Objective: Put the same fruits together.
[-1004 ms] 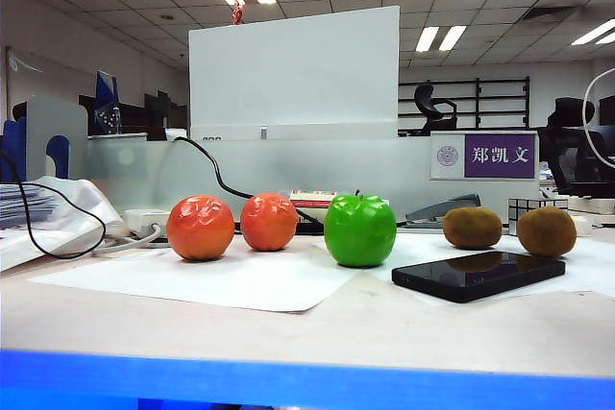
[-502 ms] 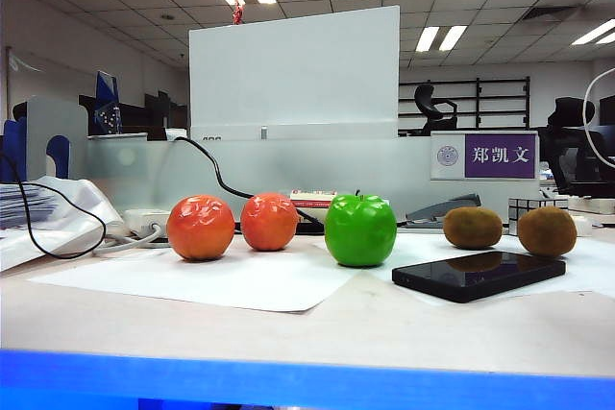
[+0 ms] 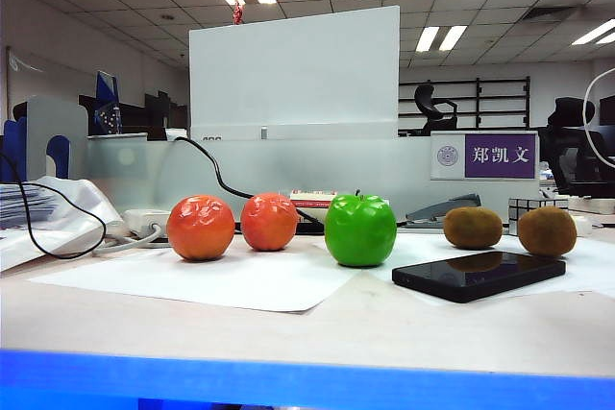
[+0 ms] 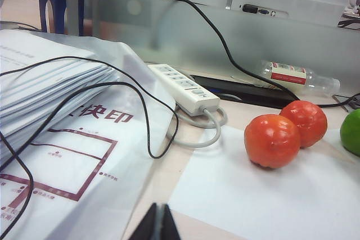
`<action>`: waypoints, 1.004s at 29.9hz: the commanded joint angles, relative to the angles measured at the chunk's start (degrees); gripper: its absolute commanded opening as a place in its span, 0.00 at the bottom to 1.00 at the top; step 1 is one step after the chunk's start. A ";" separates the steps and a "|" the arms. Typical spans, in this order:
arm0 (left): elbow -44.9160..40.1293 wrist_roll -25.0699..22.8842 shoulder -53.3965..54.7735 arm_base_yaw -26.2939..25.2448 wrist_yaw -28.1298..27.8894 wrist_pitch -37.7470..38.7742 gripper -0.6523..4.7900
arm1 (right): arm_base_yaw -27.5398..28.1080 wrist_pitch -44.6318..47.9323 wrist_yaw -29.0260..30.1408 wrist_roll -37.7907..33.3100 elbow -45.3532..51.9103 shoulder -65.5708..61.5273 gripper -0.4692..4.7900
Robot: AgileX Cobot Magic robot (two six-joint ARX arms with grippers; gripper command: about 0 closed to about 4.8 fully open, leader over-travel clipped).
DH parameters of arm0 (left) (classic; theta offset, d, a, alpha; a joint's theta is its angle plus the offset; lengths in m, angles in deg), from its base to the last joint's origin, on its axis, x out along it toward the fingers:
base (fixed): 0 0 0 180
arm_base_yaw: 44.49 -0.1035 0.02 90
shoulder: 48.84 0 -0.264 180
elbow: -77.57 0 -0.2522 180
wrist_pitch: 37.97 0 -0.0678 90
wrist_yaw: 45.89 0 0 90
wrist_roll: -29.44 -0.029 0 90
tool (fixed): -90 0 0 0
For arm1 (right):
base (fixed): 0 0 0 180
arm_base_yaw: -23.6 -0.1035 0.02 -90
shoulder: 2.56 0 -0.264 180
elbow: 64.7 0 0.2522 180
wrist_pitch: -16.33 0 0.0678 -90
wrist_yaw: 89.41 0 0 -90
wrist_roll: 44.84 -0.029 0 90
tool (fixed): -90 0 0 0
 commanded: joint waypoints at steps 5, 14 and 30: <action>0.07 0.20 -0.07 0.07 0.02 -0.92 0.11 | 0.44 -0.74 -6.67 13.99 -0.11 0.09 0.09; 0.07 0.17 -0.07 0.07 0.00 -0.92 0.11 | 8.41 -0.46 -8.85 13.68 3.04 0.09 0.09; 0.07 0.17 -0.07 0.07 0.00 -0.90 0.11 | 10.40 -0.11 -11.87 13.92 4.92 0.09 0.09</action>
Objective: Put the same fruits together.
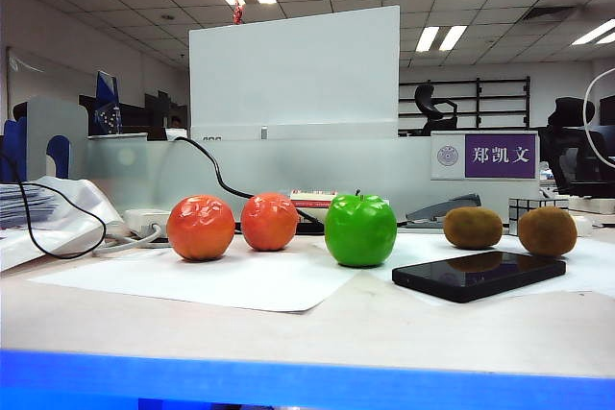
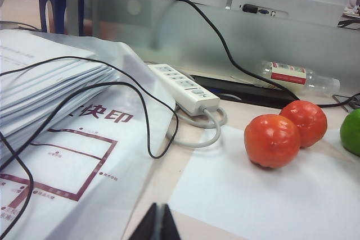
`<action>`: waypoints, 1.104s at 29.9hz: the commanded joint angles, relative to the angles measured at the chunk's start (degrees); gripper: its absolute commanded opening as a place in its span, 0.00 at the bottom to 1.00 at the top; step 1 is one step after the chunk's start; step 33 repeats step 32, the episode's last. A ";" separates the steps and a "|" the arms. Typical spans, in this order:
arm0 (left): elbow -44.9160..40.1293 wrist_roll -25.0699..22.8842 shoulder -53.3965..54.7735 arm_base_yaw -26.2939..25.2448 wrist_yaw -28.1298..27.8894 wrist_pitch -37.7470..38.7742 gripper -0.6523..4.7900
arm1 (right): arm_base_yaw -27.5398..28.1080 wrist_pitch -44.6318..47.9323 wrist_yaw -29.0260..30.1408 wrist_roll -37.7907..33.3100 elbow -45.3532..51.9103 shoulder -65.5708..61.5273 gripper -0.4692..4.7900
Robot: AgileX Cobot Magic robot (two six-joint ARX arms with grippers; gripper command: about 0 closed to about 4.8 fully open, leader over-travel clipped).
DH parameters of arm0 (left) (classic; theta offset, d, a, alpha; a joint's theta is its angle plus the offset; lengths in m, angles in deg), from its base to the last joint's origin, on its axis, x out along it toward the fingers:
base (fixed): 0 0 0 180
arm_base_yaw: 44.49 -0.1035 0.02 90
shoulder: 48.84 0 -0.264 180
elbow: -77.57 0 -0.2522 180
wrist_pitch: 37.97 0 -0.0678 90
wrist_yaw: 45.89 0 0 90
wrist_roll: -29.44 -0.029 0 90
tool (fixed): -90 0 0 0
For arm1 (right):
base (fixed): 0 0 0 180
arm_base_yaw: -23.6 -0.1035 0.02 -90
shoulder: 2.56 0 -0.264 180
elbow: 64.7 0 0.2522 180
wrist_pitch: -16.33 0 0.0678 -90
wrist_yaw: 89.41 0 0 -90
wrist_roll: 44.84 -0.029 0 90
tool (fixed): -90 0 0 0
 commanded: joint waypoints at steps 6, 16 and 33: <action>0.07 0.17 -0.07 0.07 0.02 -0.92 0.11 | 0.00 1.05 0.11 -0.13 0.20 0.07 0.09; 0.07 0.17 -0.07 0.07 0.02 -0.92 0.11 | -0.02 0.94 0.15 -0.13 0.20 0.07 0.09; 0.07 0.20 -0.07 0.07 0.02 -0.92 0.11 | -0.02 0.92 0.15 -0.13 0.20 0.07 0.09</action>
